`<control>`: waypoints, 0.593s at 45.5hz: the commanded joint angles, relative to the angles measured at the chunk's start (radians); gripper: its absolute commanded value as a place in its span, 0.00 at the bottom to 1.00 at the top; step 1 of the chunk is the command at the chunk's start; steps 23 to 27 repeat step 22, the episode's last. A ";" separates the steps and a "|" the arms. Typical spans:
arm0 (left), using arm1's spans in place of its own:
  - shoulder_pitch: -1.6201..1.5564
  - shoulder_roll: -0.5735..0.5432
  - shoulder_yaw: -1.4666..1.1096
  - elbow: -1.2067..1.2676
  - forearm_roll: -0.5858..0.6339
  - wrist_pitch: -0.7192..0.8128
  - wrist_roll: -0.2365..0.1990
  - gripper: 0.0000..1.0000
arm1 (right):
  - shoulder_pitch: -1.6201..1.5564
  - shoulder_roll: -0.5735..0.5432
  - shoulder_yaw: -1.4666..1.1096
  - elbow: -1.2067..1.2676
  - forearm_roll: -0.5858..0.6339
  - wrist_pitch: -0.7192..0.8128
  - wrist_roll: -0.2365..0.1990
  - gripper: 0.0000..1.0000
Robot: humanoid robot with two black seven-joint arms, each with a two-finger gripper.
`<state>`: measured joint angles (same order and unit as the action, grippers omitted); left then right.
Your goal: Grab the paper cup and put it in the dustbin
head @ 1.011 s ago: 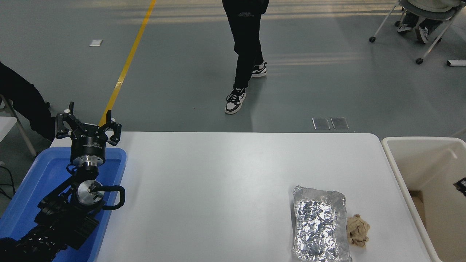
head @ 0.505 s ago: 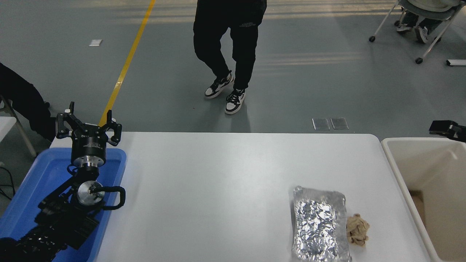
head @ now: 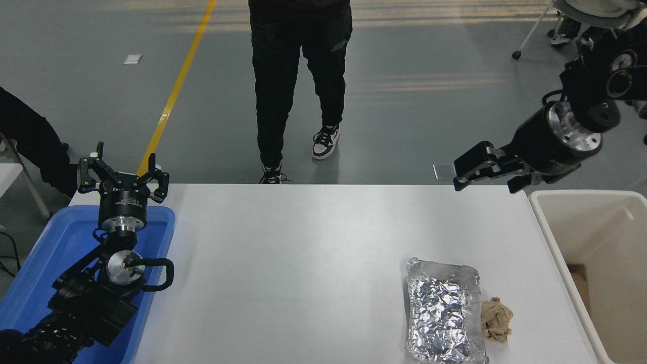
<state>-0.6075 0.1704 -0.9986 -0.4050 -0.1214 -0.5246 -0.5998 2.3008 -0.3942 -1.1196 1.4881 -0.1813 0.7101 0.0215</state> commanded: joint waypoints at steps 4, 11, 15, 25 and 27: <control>0.000 0.000 0.000 0.000 0.000 0.000 0.000 0.99 | 0.094 0.109 -0.100 0.044 0.094 0.075 0.000 1.00; 0.000 0.000 0.000 0.000 0.000 0.000 0.000 0.99 | 0.138 0.103 -0.120 0.093 0.094 0.075 0.000 1.00; 0.000 0.000 0.000 0.000 0.000 0.000 0.000 0.99 | 0.141 0.103 -0.126 0.095 0.094 0.075 0.000 1.00; 0.000 0.000 -0.002 0.000 -0.001 0.001 -0.002 0.99 | 0.140 0.103 -0.126 0.095 0.095 0.075 0.002 1.00; 0.000 0.000 -0.002 0.000 -0.001 0.001 -0.002 0.99 | 0.140 0.103 -0.126 0.095 0.095 0.075 0.002 1.00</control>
